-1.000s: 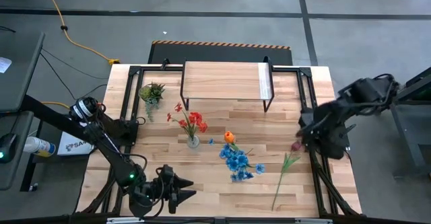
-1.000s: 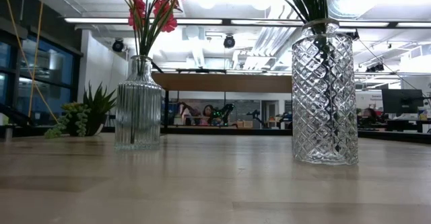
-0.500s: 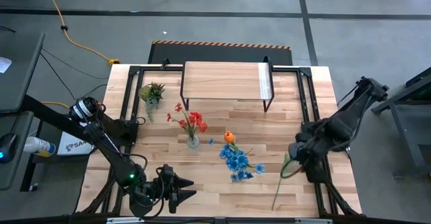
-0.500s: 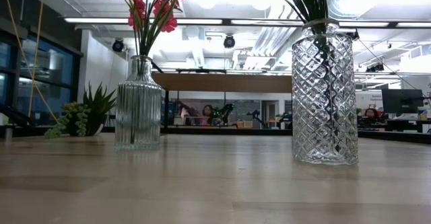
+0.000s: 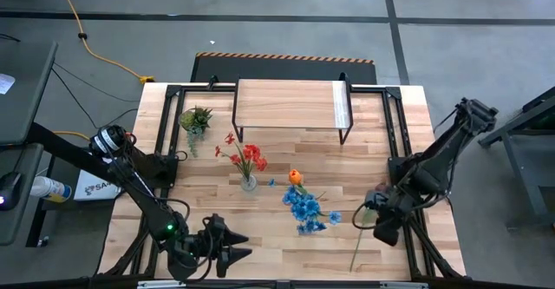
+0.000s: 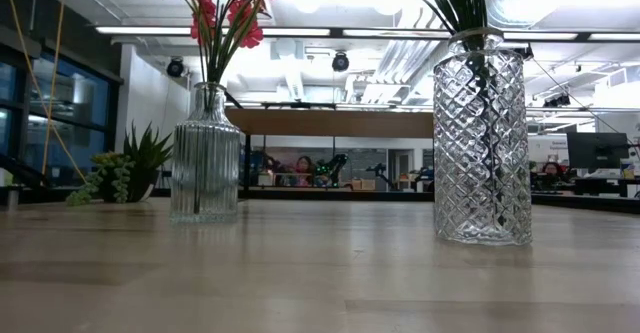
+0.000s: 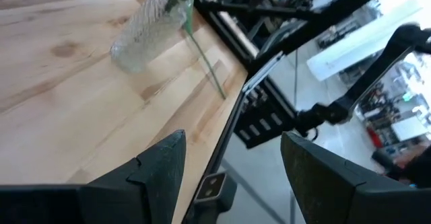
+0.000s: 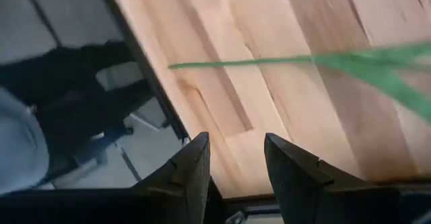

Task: Pick and place flowers into a vace then onto a shelf
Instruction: Put the dark red flower into the left transparent vase

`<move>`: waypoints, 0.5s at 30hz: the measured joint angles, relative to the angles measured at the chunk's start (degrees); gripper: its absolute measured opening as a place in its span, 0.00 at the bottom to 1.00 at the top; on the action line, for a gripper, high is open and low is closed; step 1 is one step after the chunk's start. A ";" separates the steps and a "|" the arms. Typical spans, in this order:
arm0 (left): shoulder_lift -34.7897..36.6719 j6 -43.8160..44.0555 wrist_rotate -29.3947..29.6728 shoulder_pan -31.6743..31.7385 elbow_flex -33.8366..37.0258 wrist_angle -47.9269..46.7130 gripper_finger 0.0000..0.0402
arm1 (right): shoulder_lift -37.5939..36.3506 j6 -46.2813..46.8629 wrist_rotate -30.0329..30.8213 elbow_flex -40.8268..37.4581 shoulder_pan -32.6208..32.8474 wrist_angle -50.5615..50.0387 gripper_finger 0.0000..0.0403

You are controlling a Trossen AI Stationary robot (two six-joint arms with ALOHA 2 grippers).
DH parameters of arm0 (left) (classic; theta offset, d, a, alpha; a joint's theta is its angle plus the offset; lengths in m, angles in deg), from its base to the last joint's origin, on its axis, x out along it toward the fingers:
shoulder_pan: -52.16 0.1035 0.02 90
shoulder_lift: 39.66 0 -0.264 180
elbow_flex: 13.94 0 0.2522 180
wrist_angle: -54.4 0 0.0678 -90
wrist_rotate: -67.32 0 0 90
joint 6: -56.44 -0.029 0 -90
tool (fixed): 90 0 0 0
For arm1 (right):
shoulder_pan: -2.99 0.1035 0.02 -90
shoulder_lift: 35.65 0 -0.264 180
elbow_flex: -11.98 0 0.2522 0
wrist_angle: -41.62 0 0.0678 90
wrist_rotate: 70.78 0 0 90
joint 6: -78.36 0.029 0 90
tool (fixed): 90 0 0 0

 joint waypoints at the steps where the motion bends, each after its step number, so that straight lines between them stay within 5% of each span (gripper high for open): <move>1: 0.00 0.03 -0.58 0.00 0.00 -0.60 0.69 | 0.00 3.01 1.10 -0.14 0.67 -0.05 0.33; 8: 0.00 0.20 -6.82 0.00 0.00 -3.69 0.69 | 0.08 23.10 10.94 -0.30 4.58 0.17 0.33; 15: -0.02 3.08 -17.57 -0.02 0.00 -8.44 0.69 | 4.46 29.72 5.22 -0.30 4.46 0.98 0.33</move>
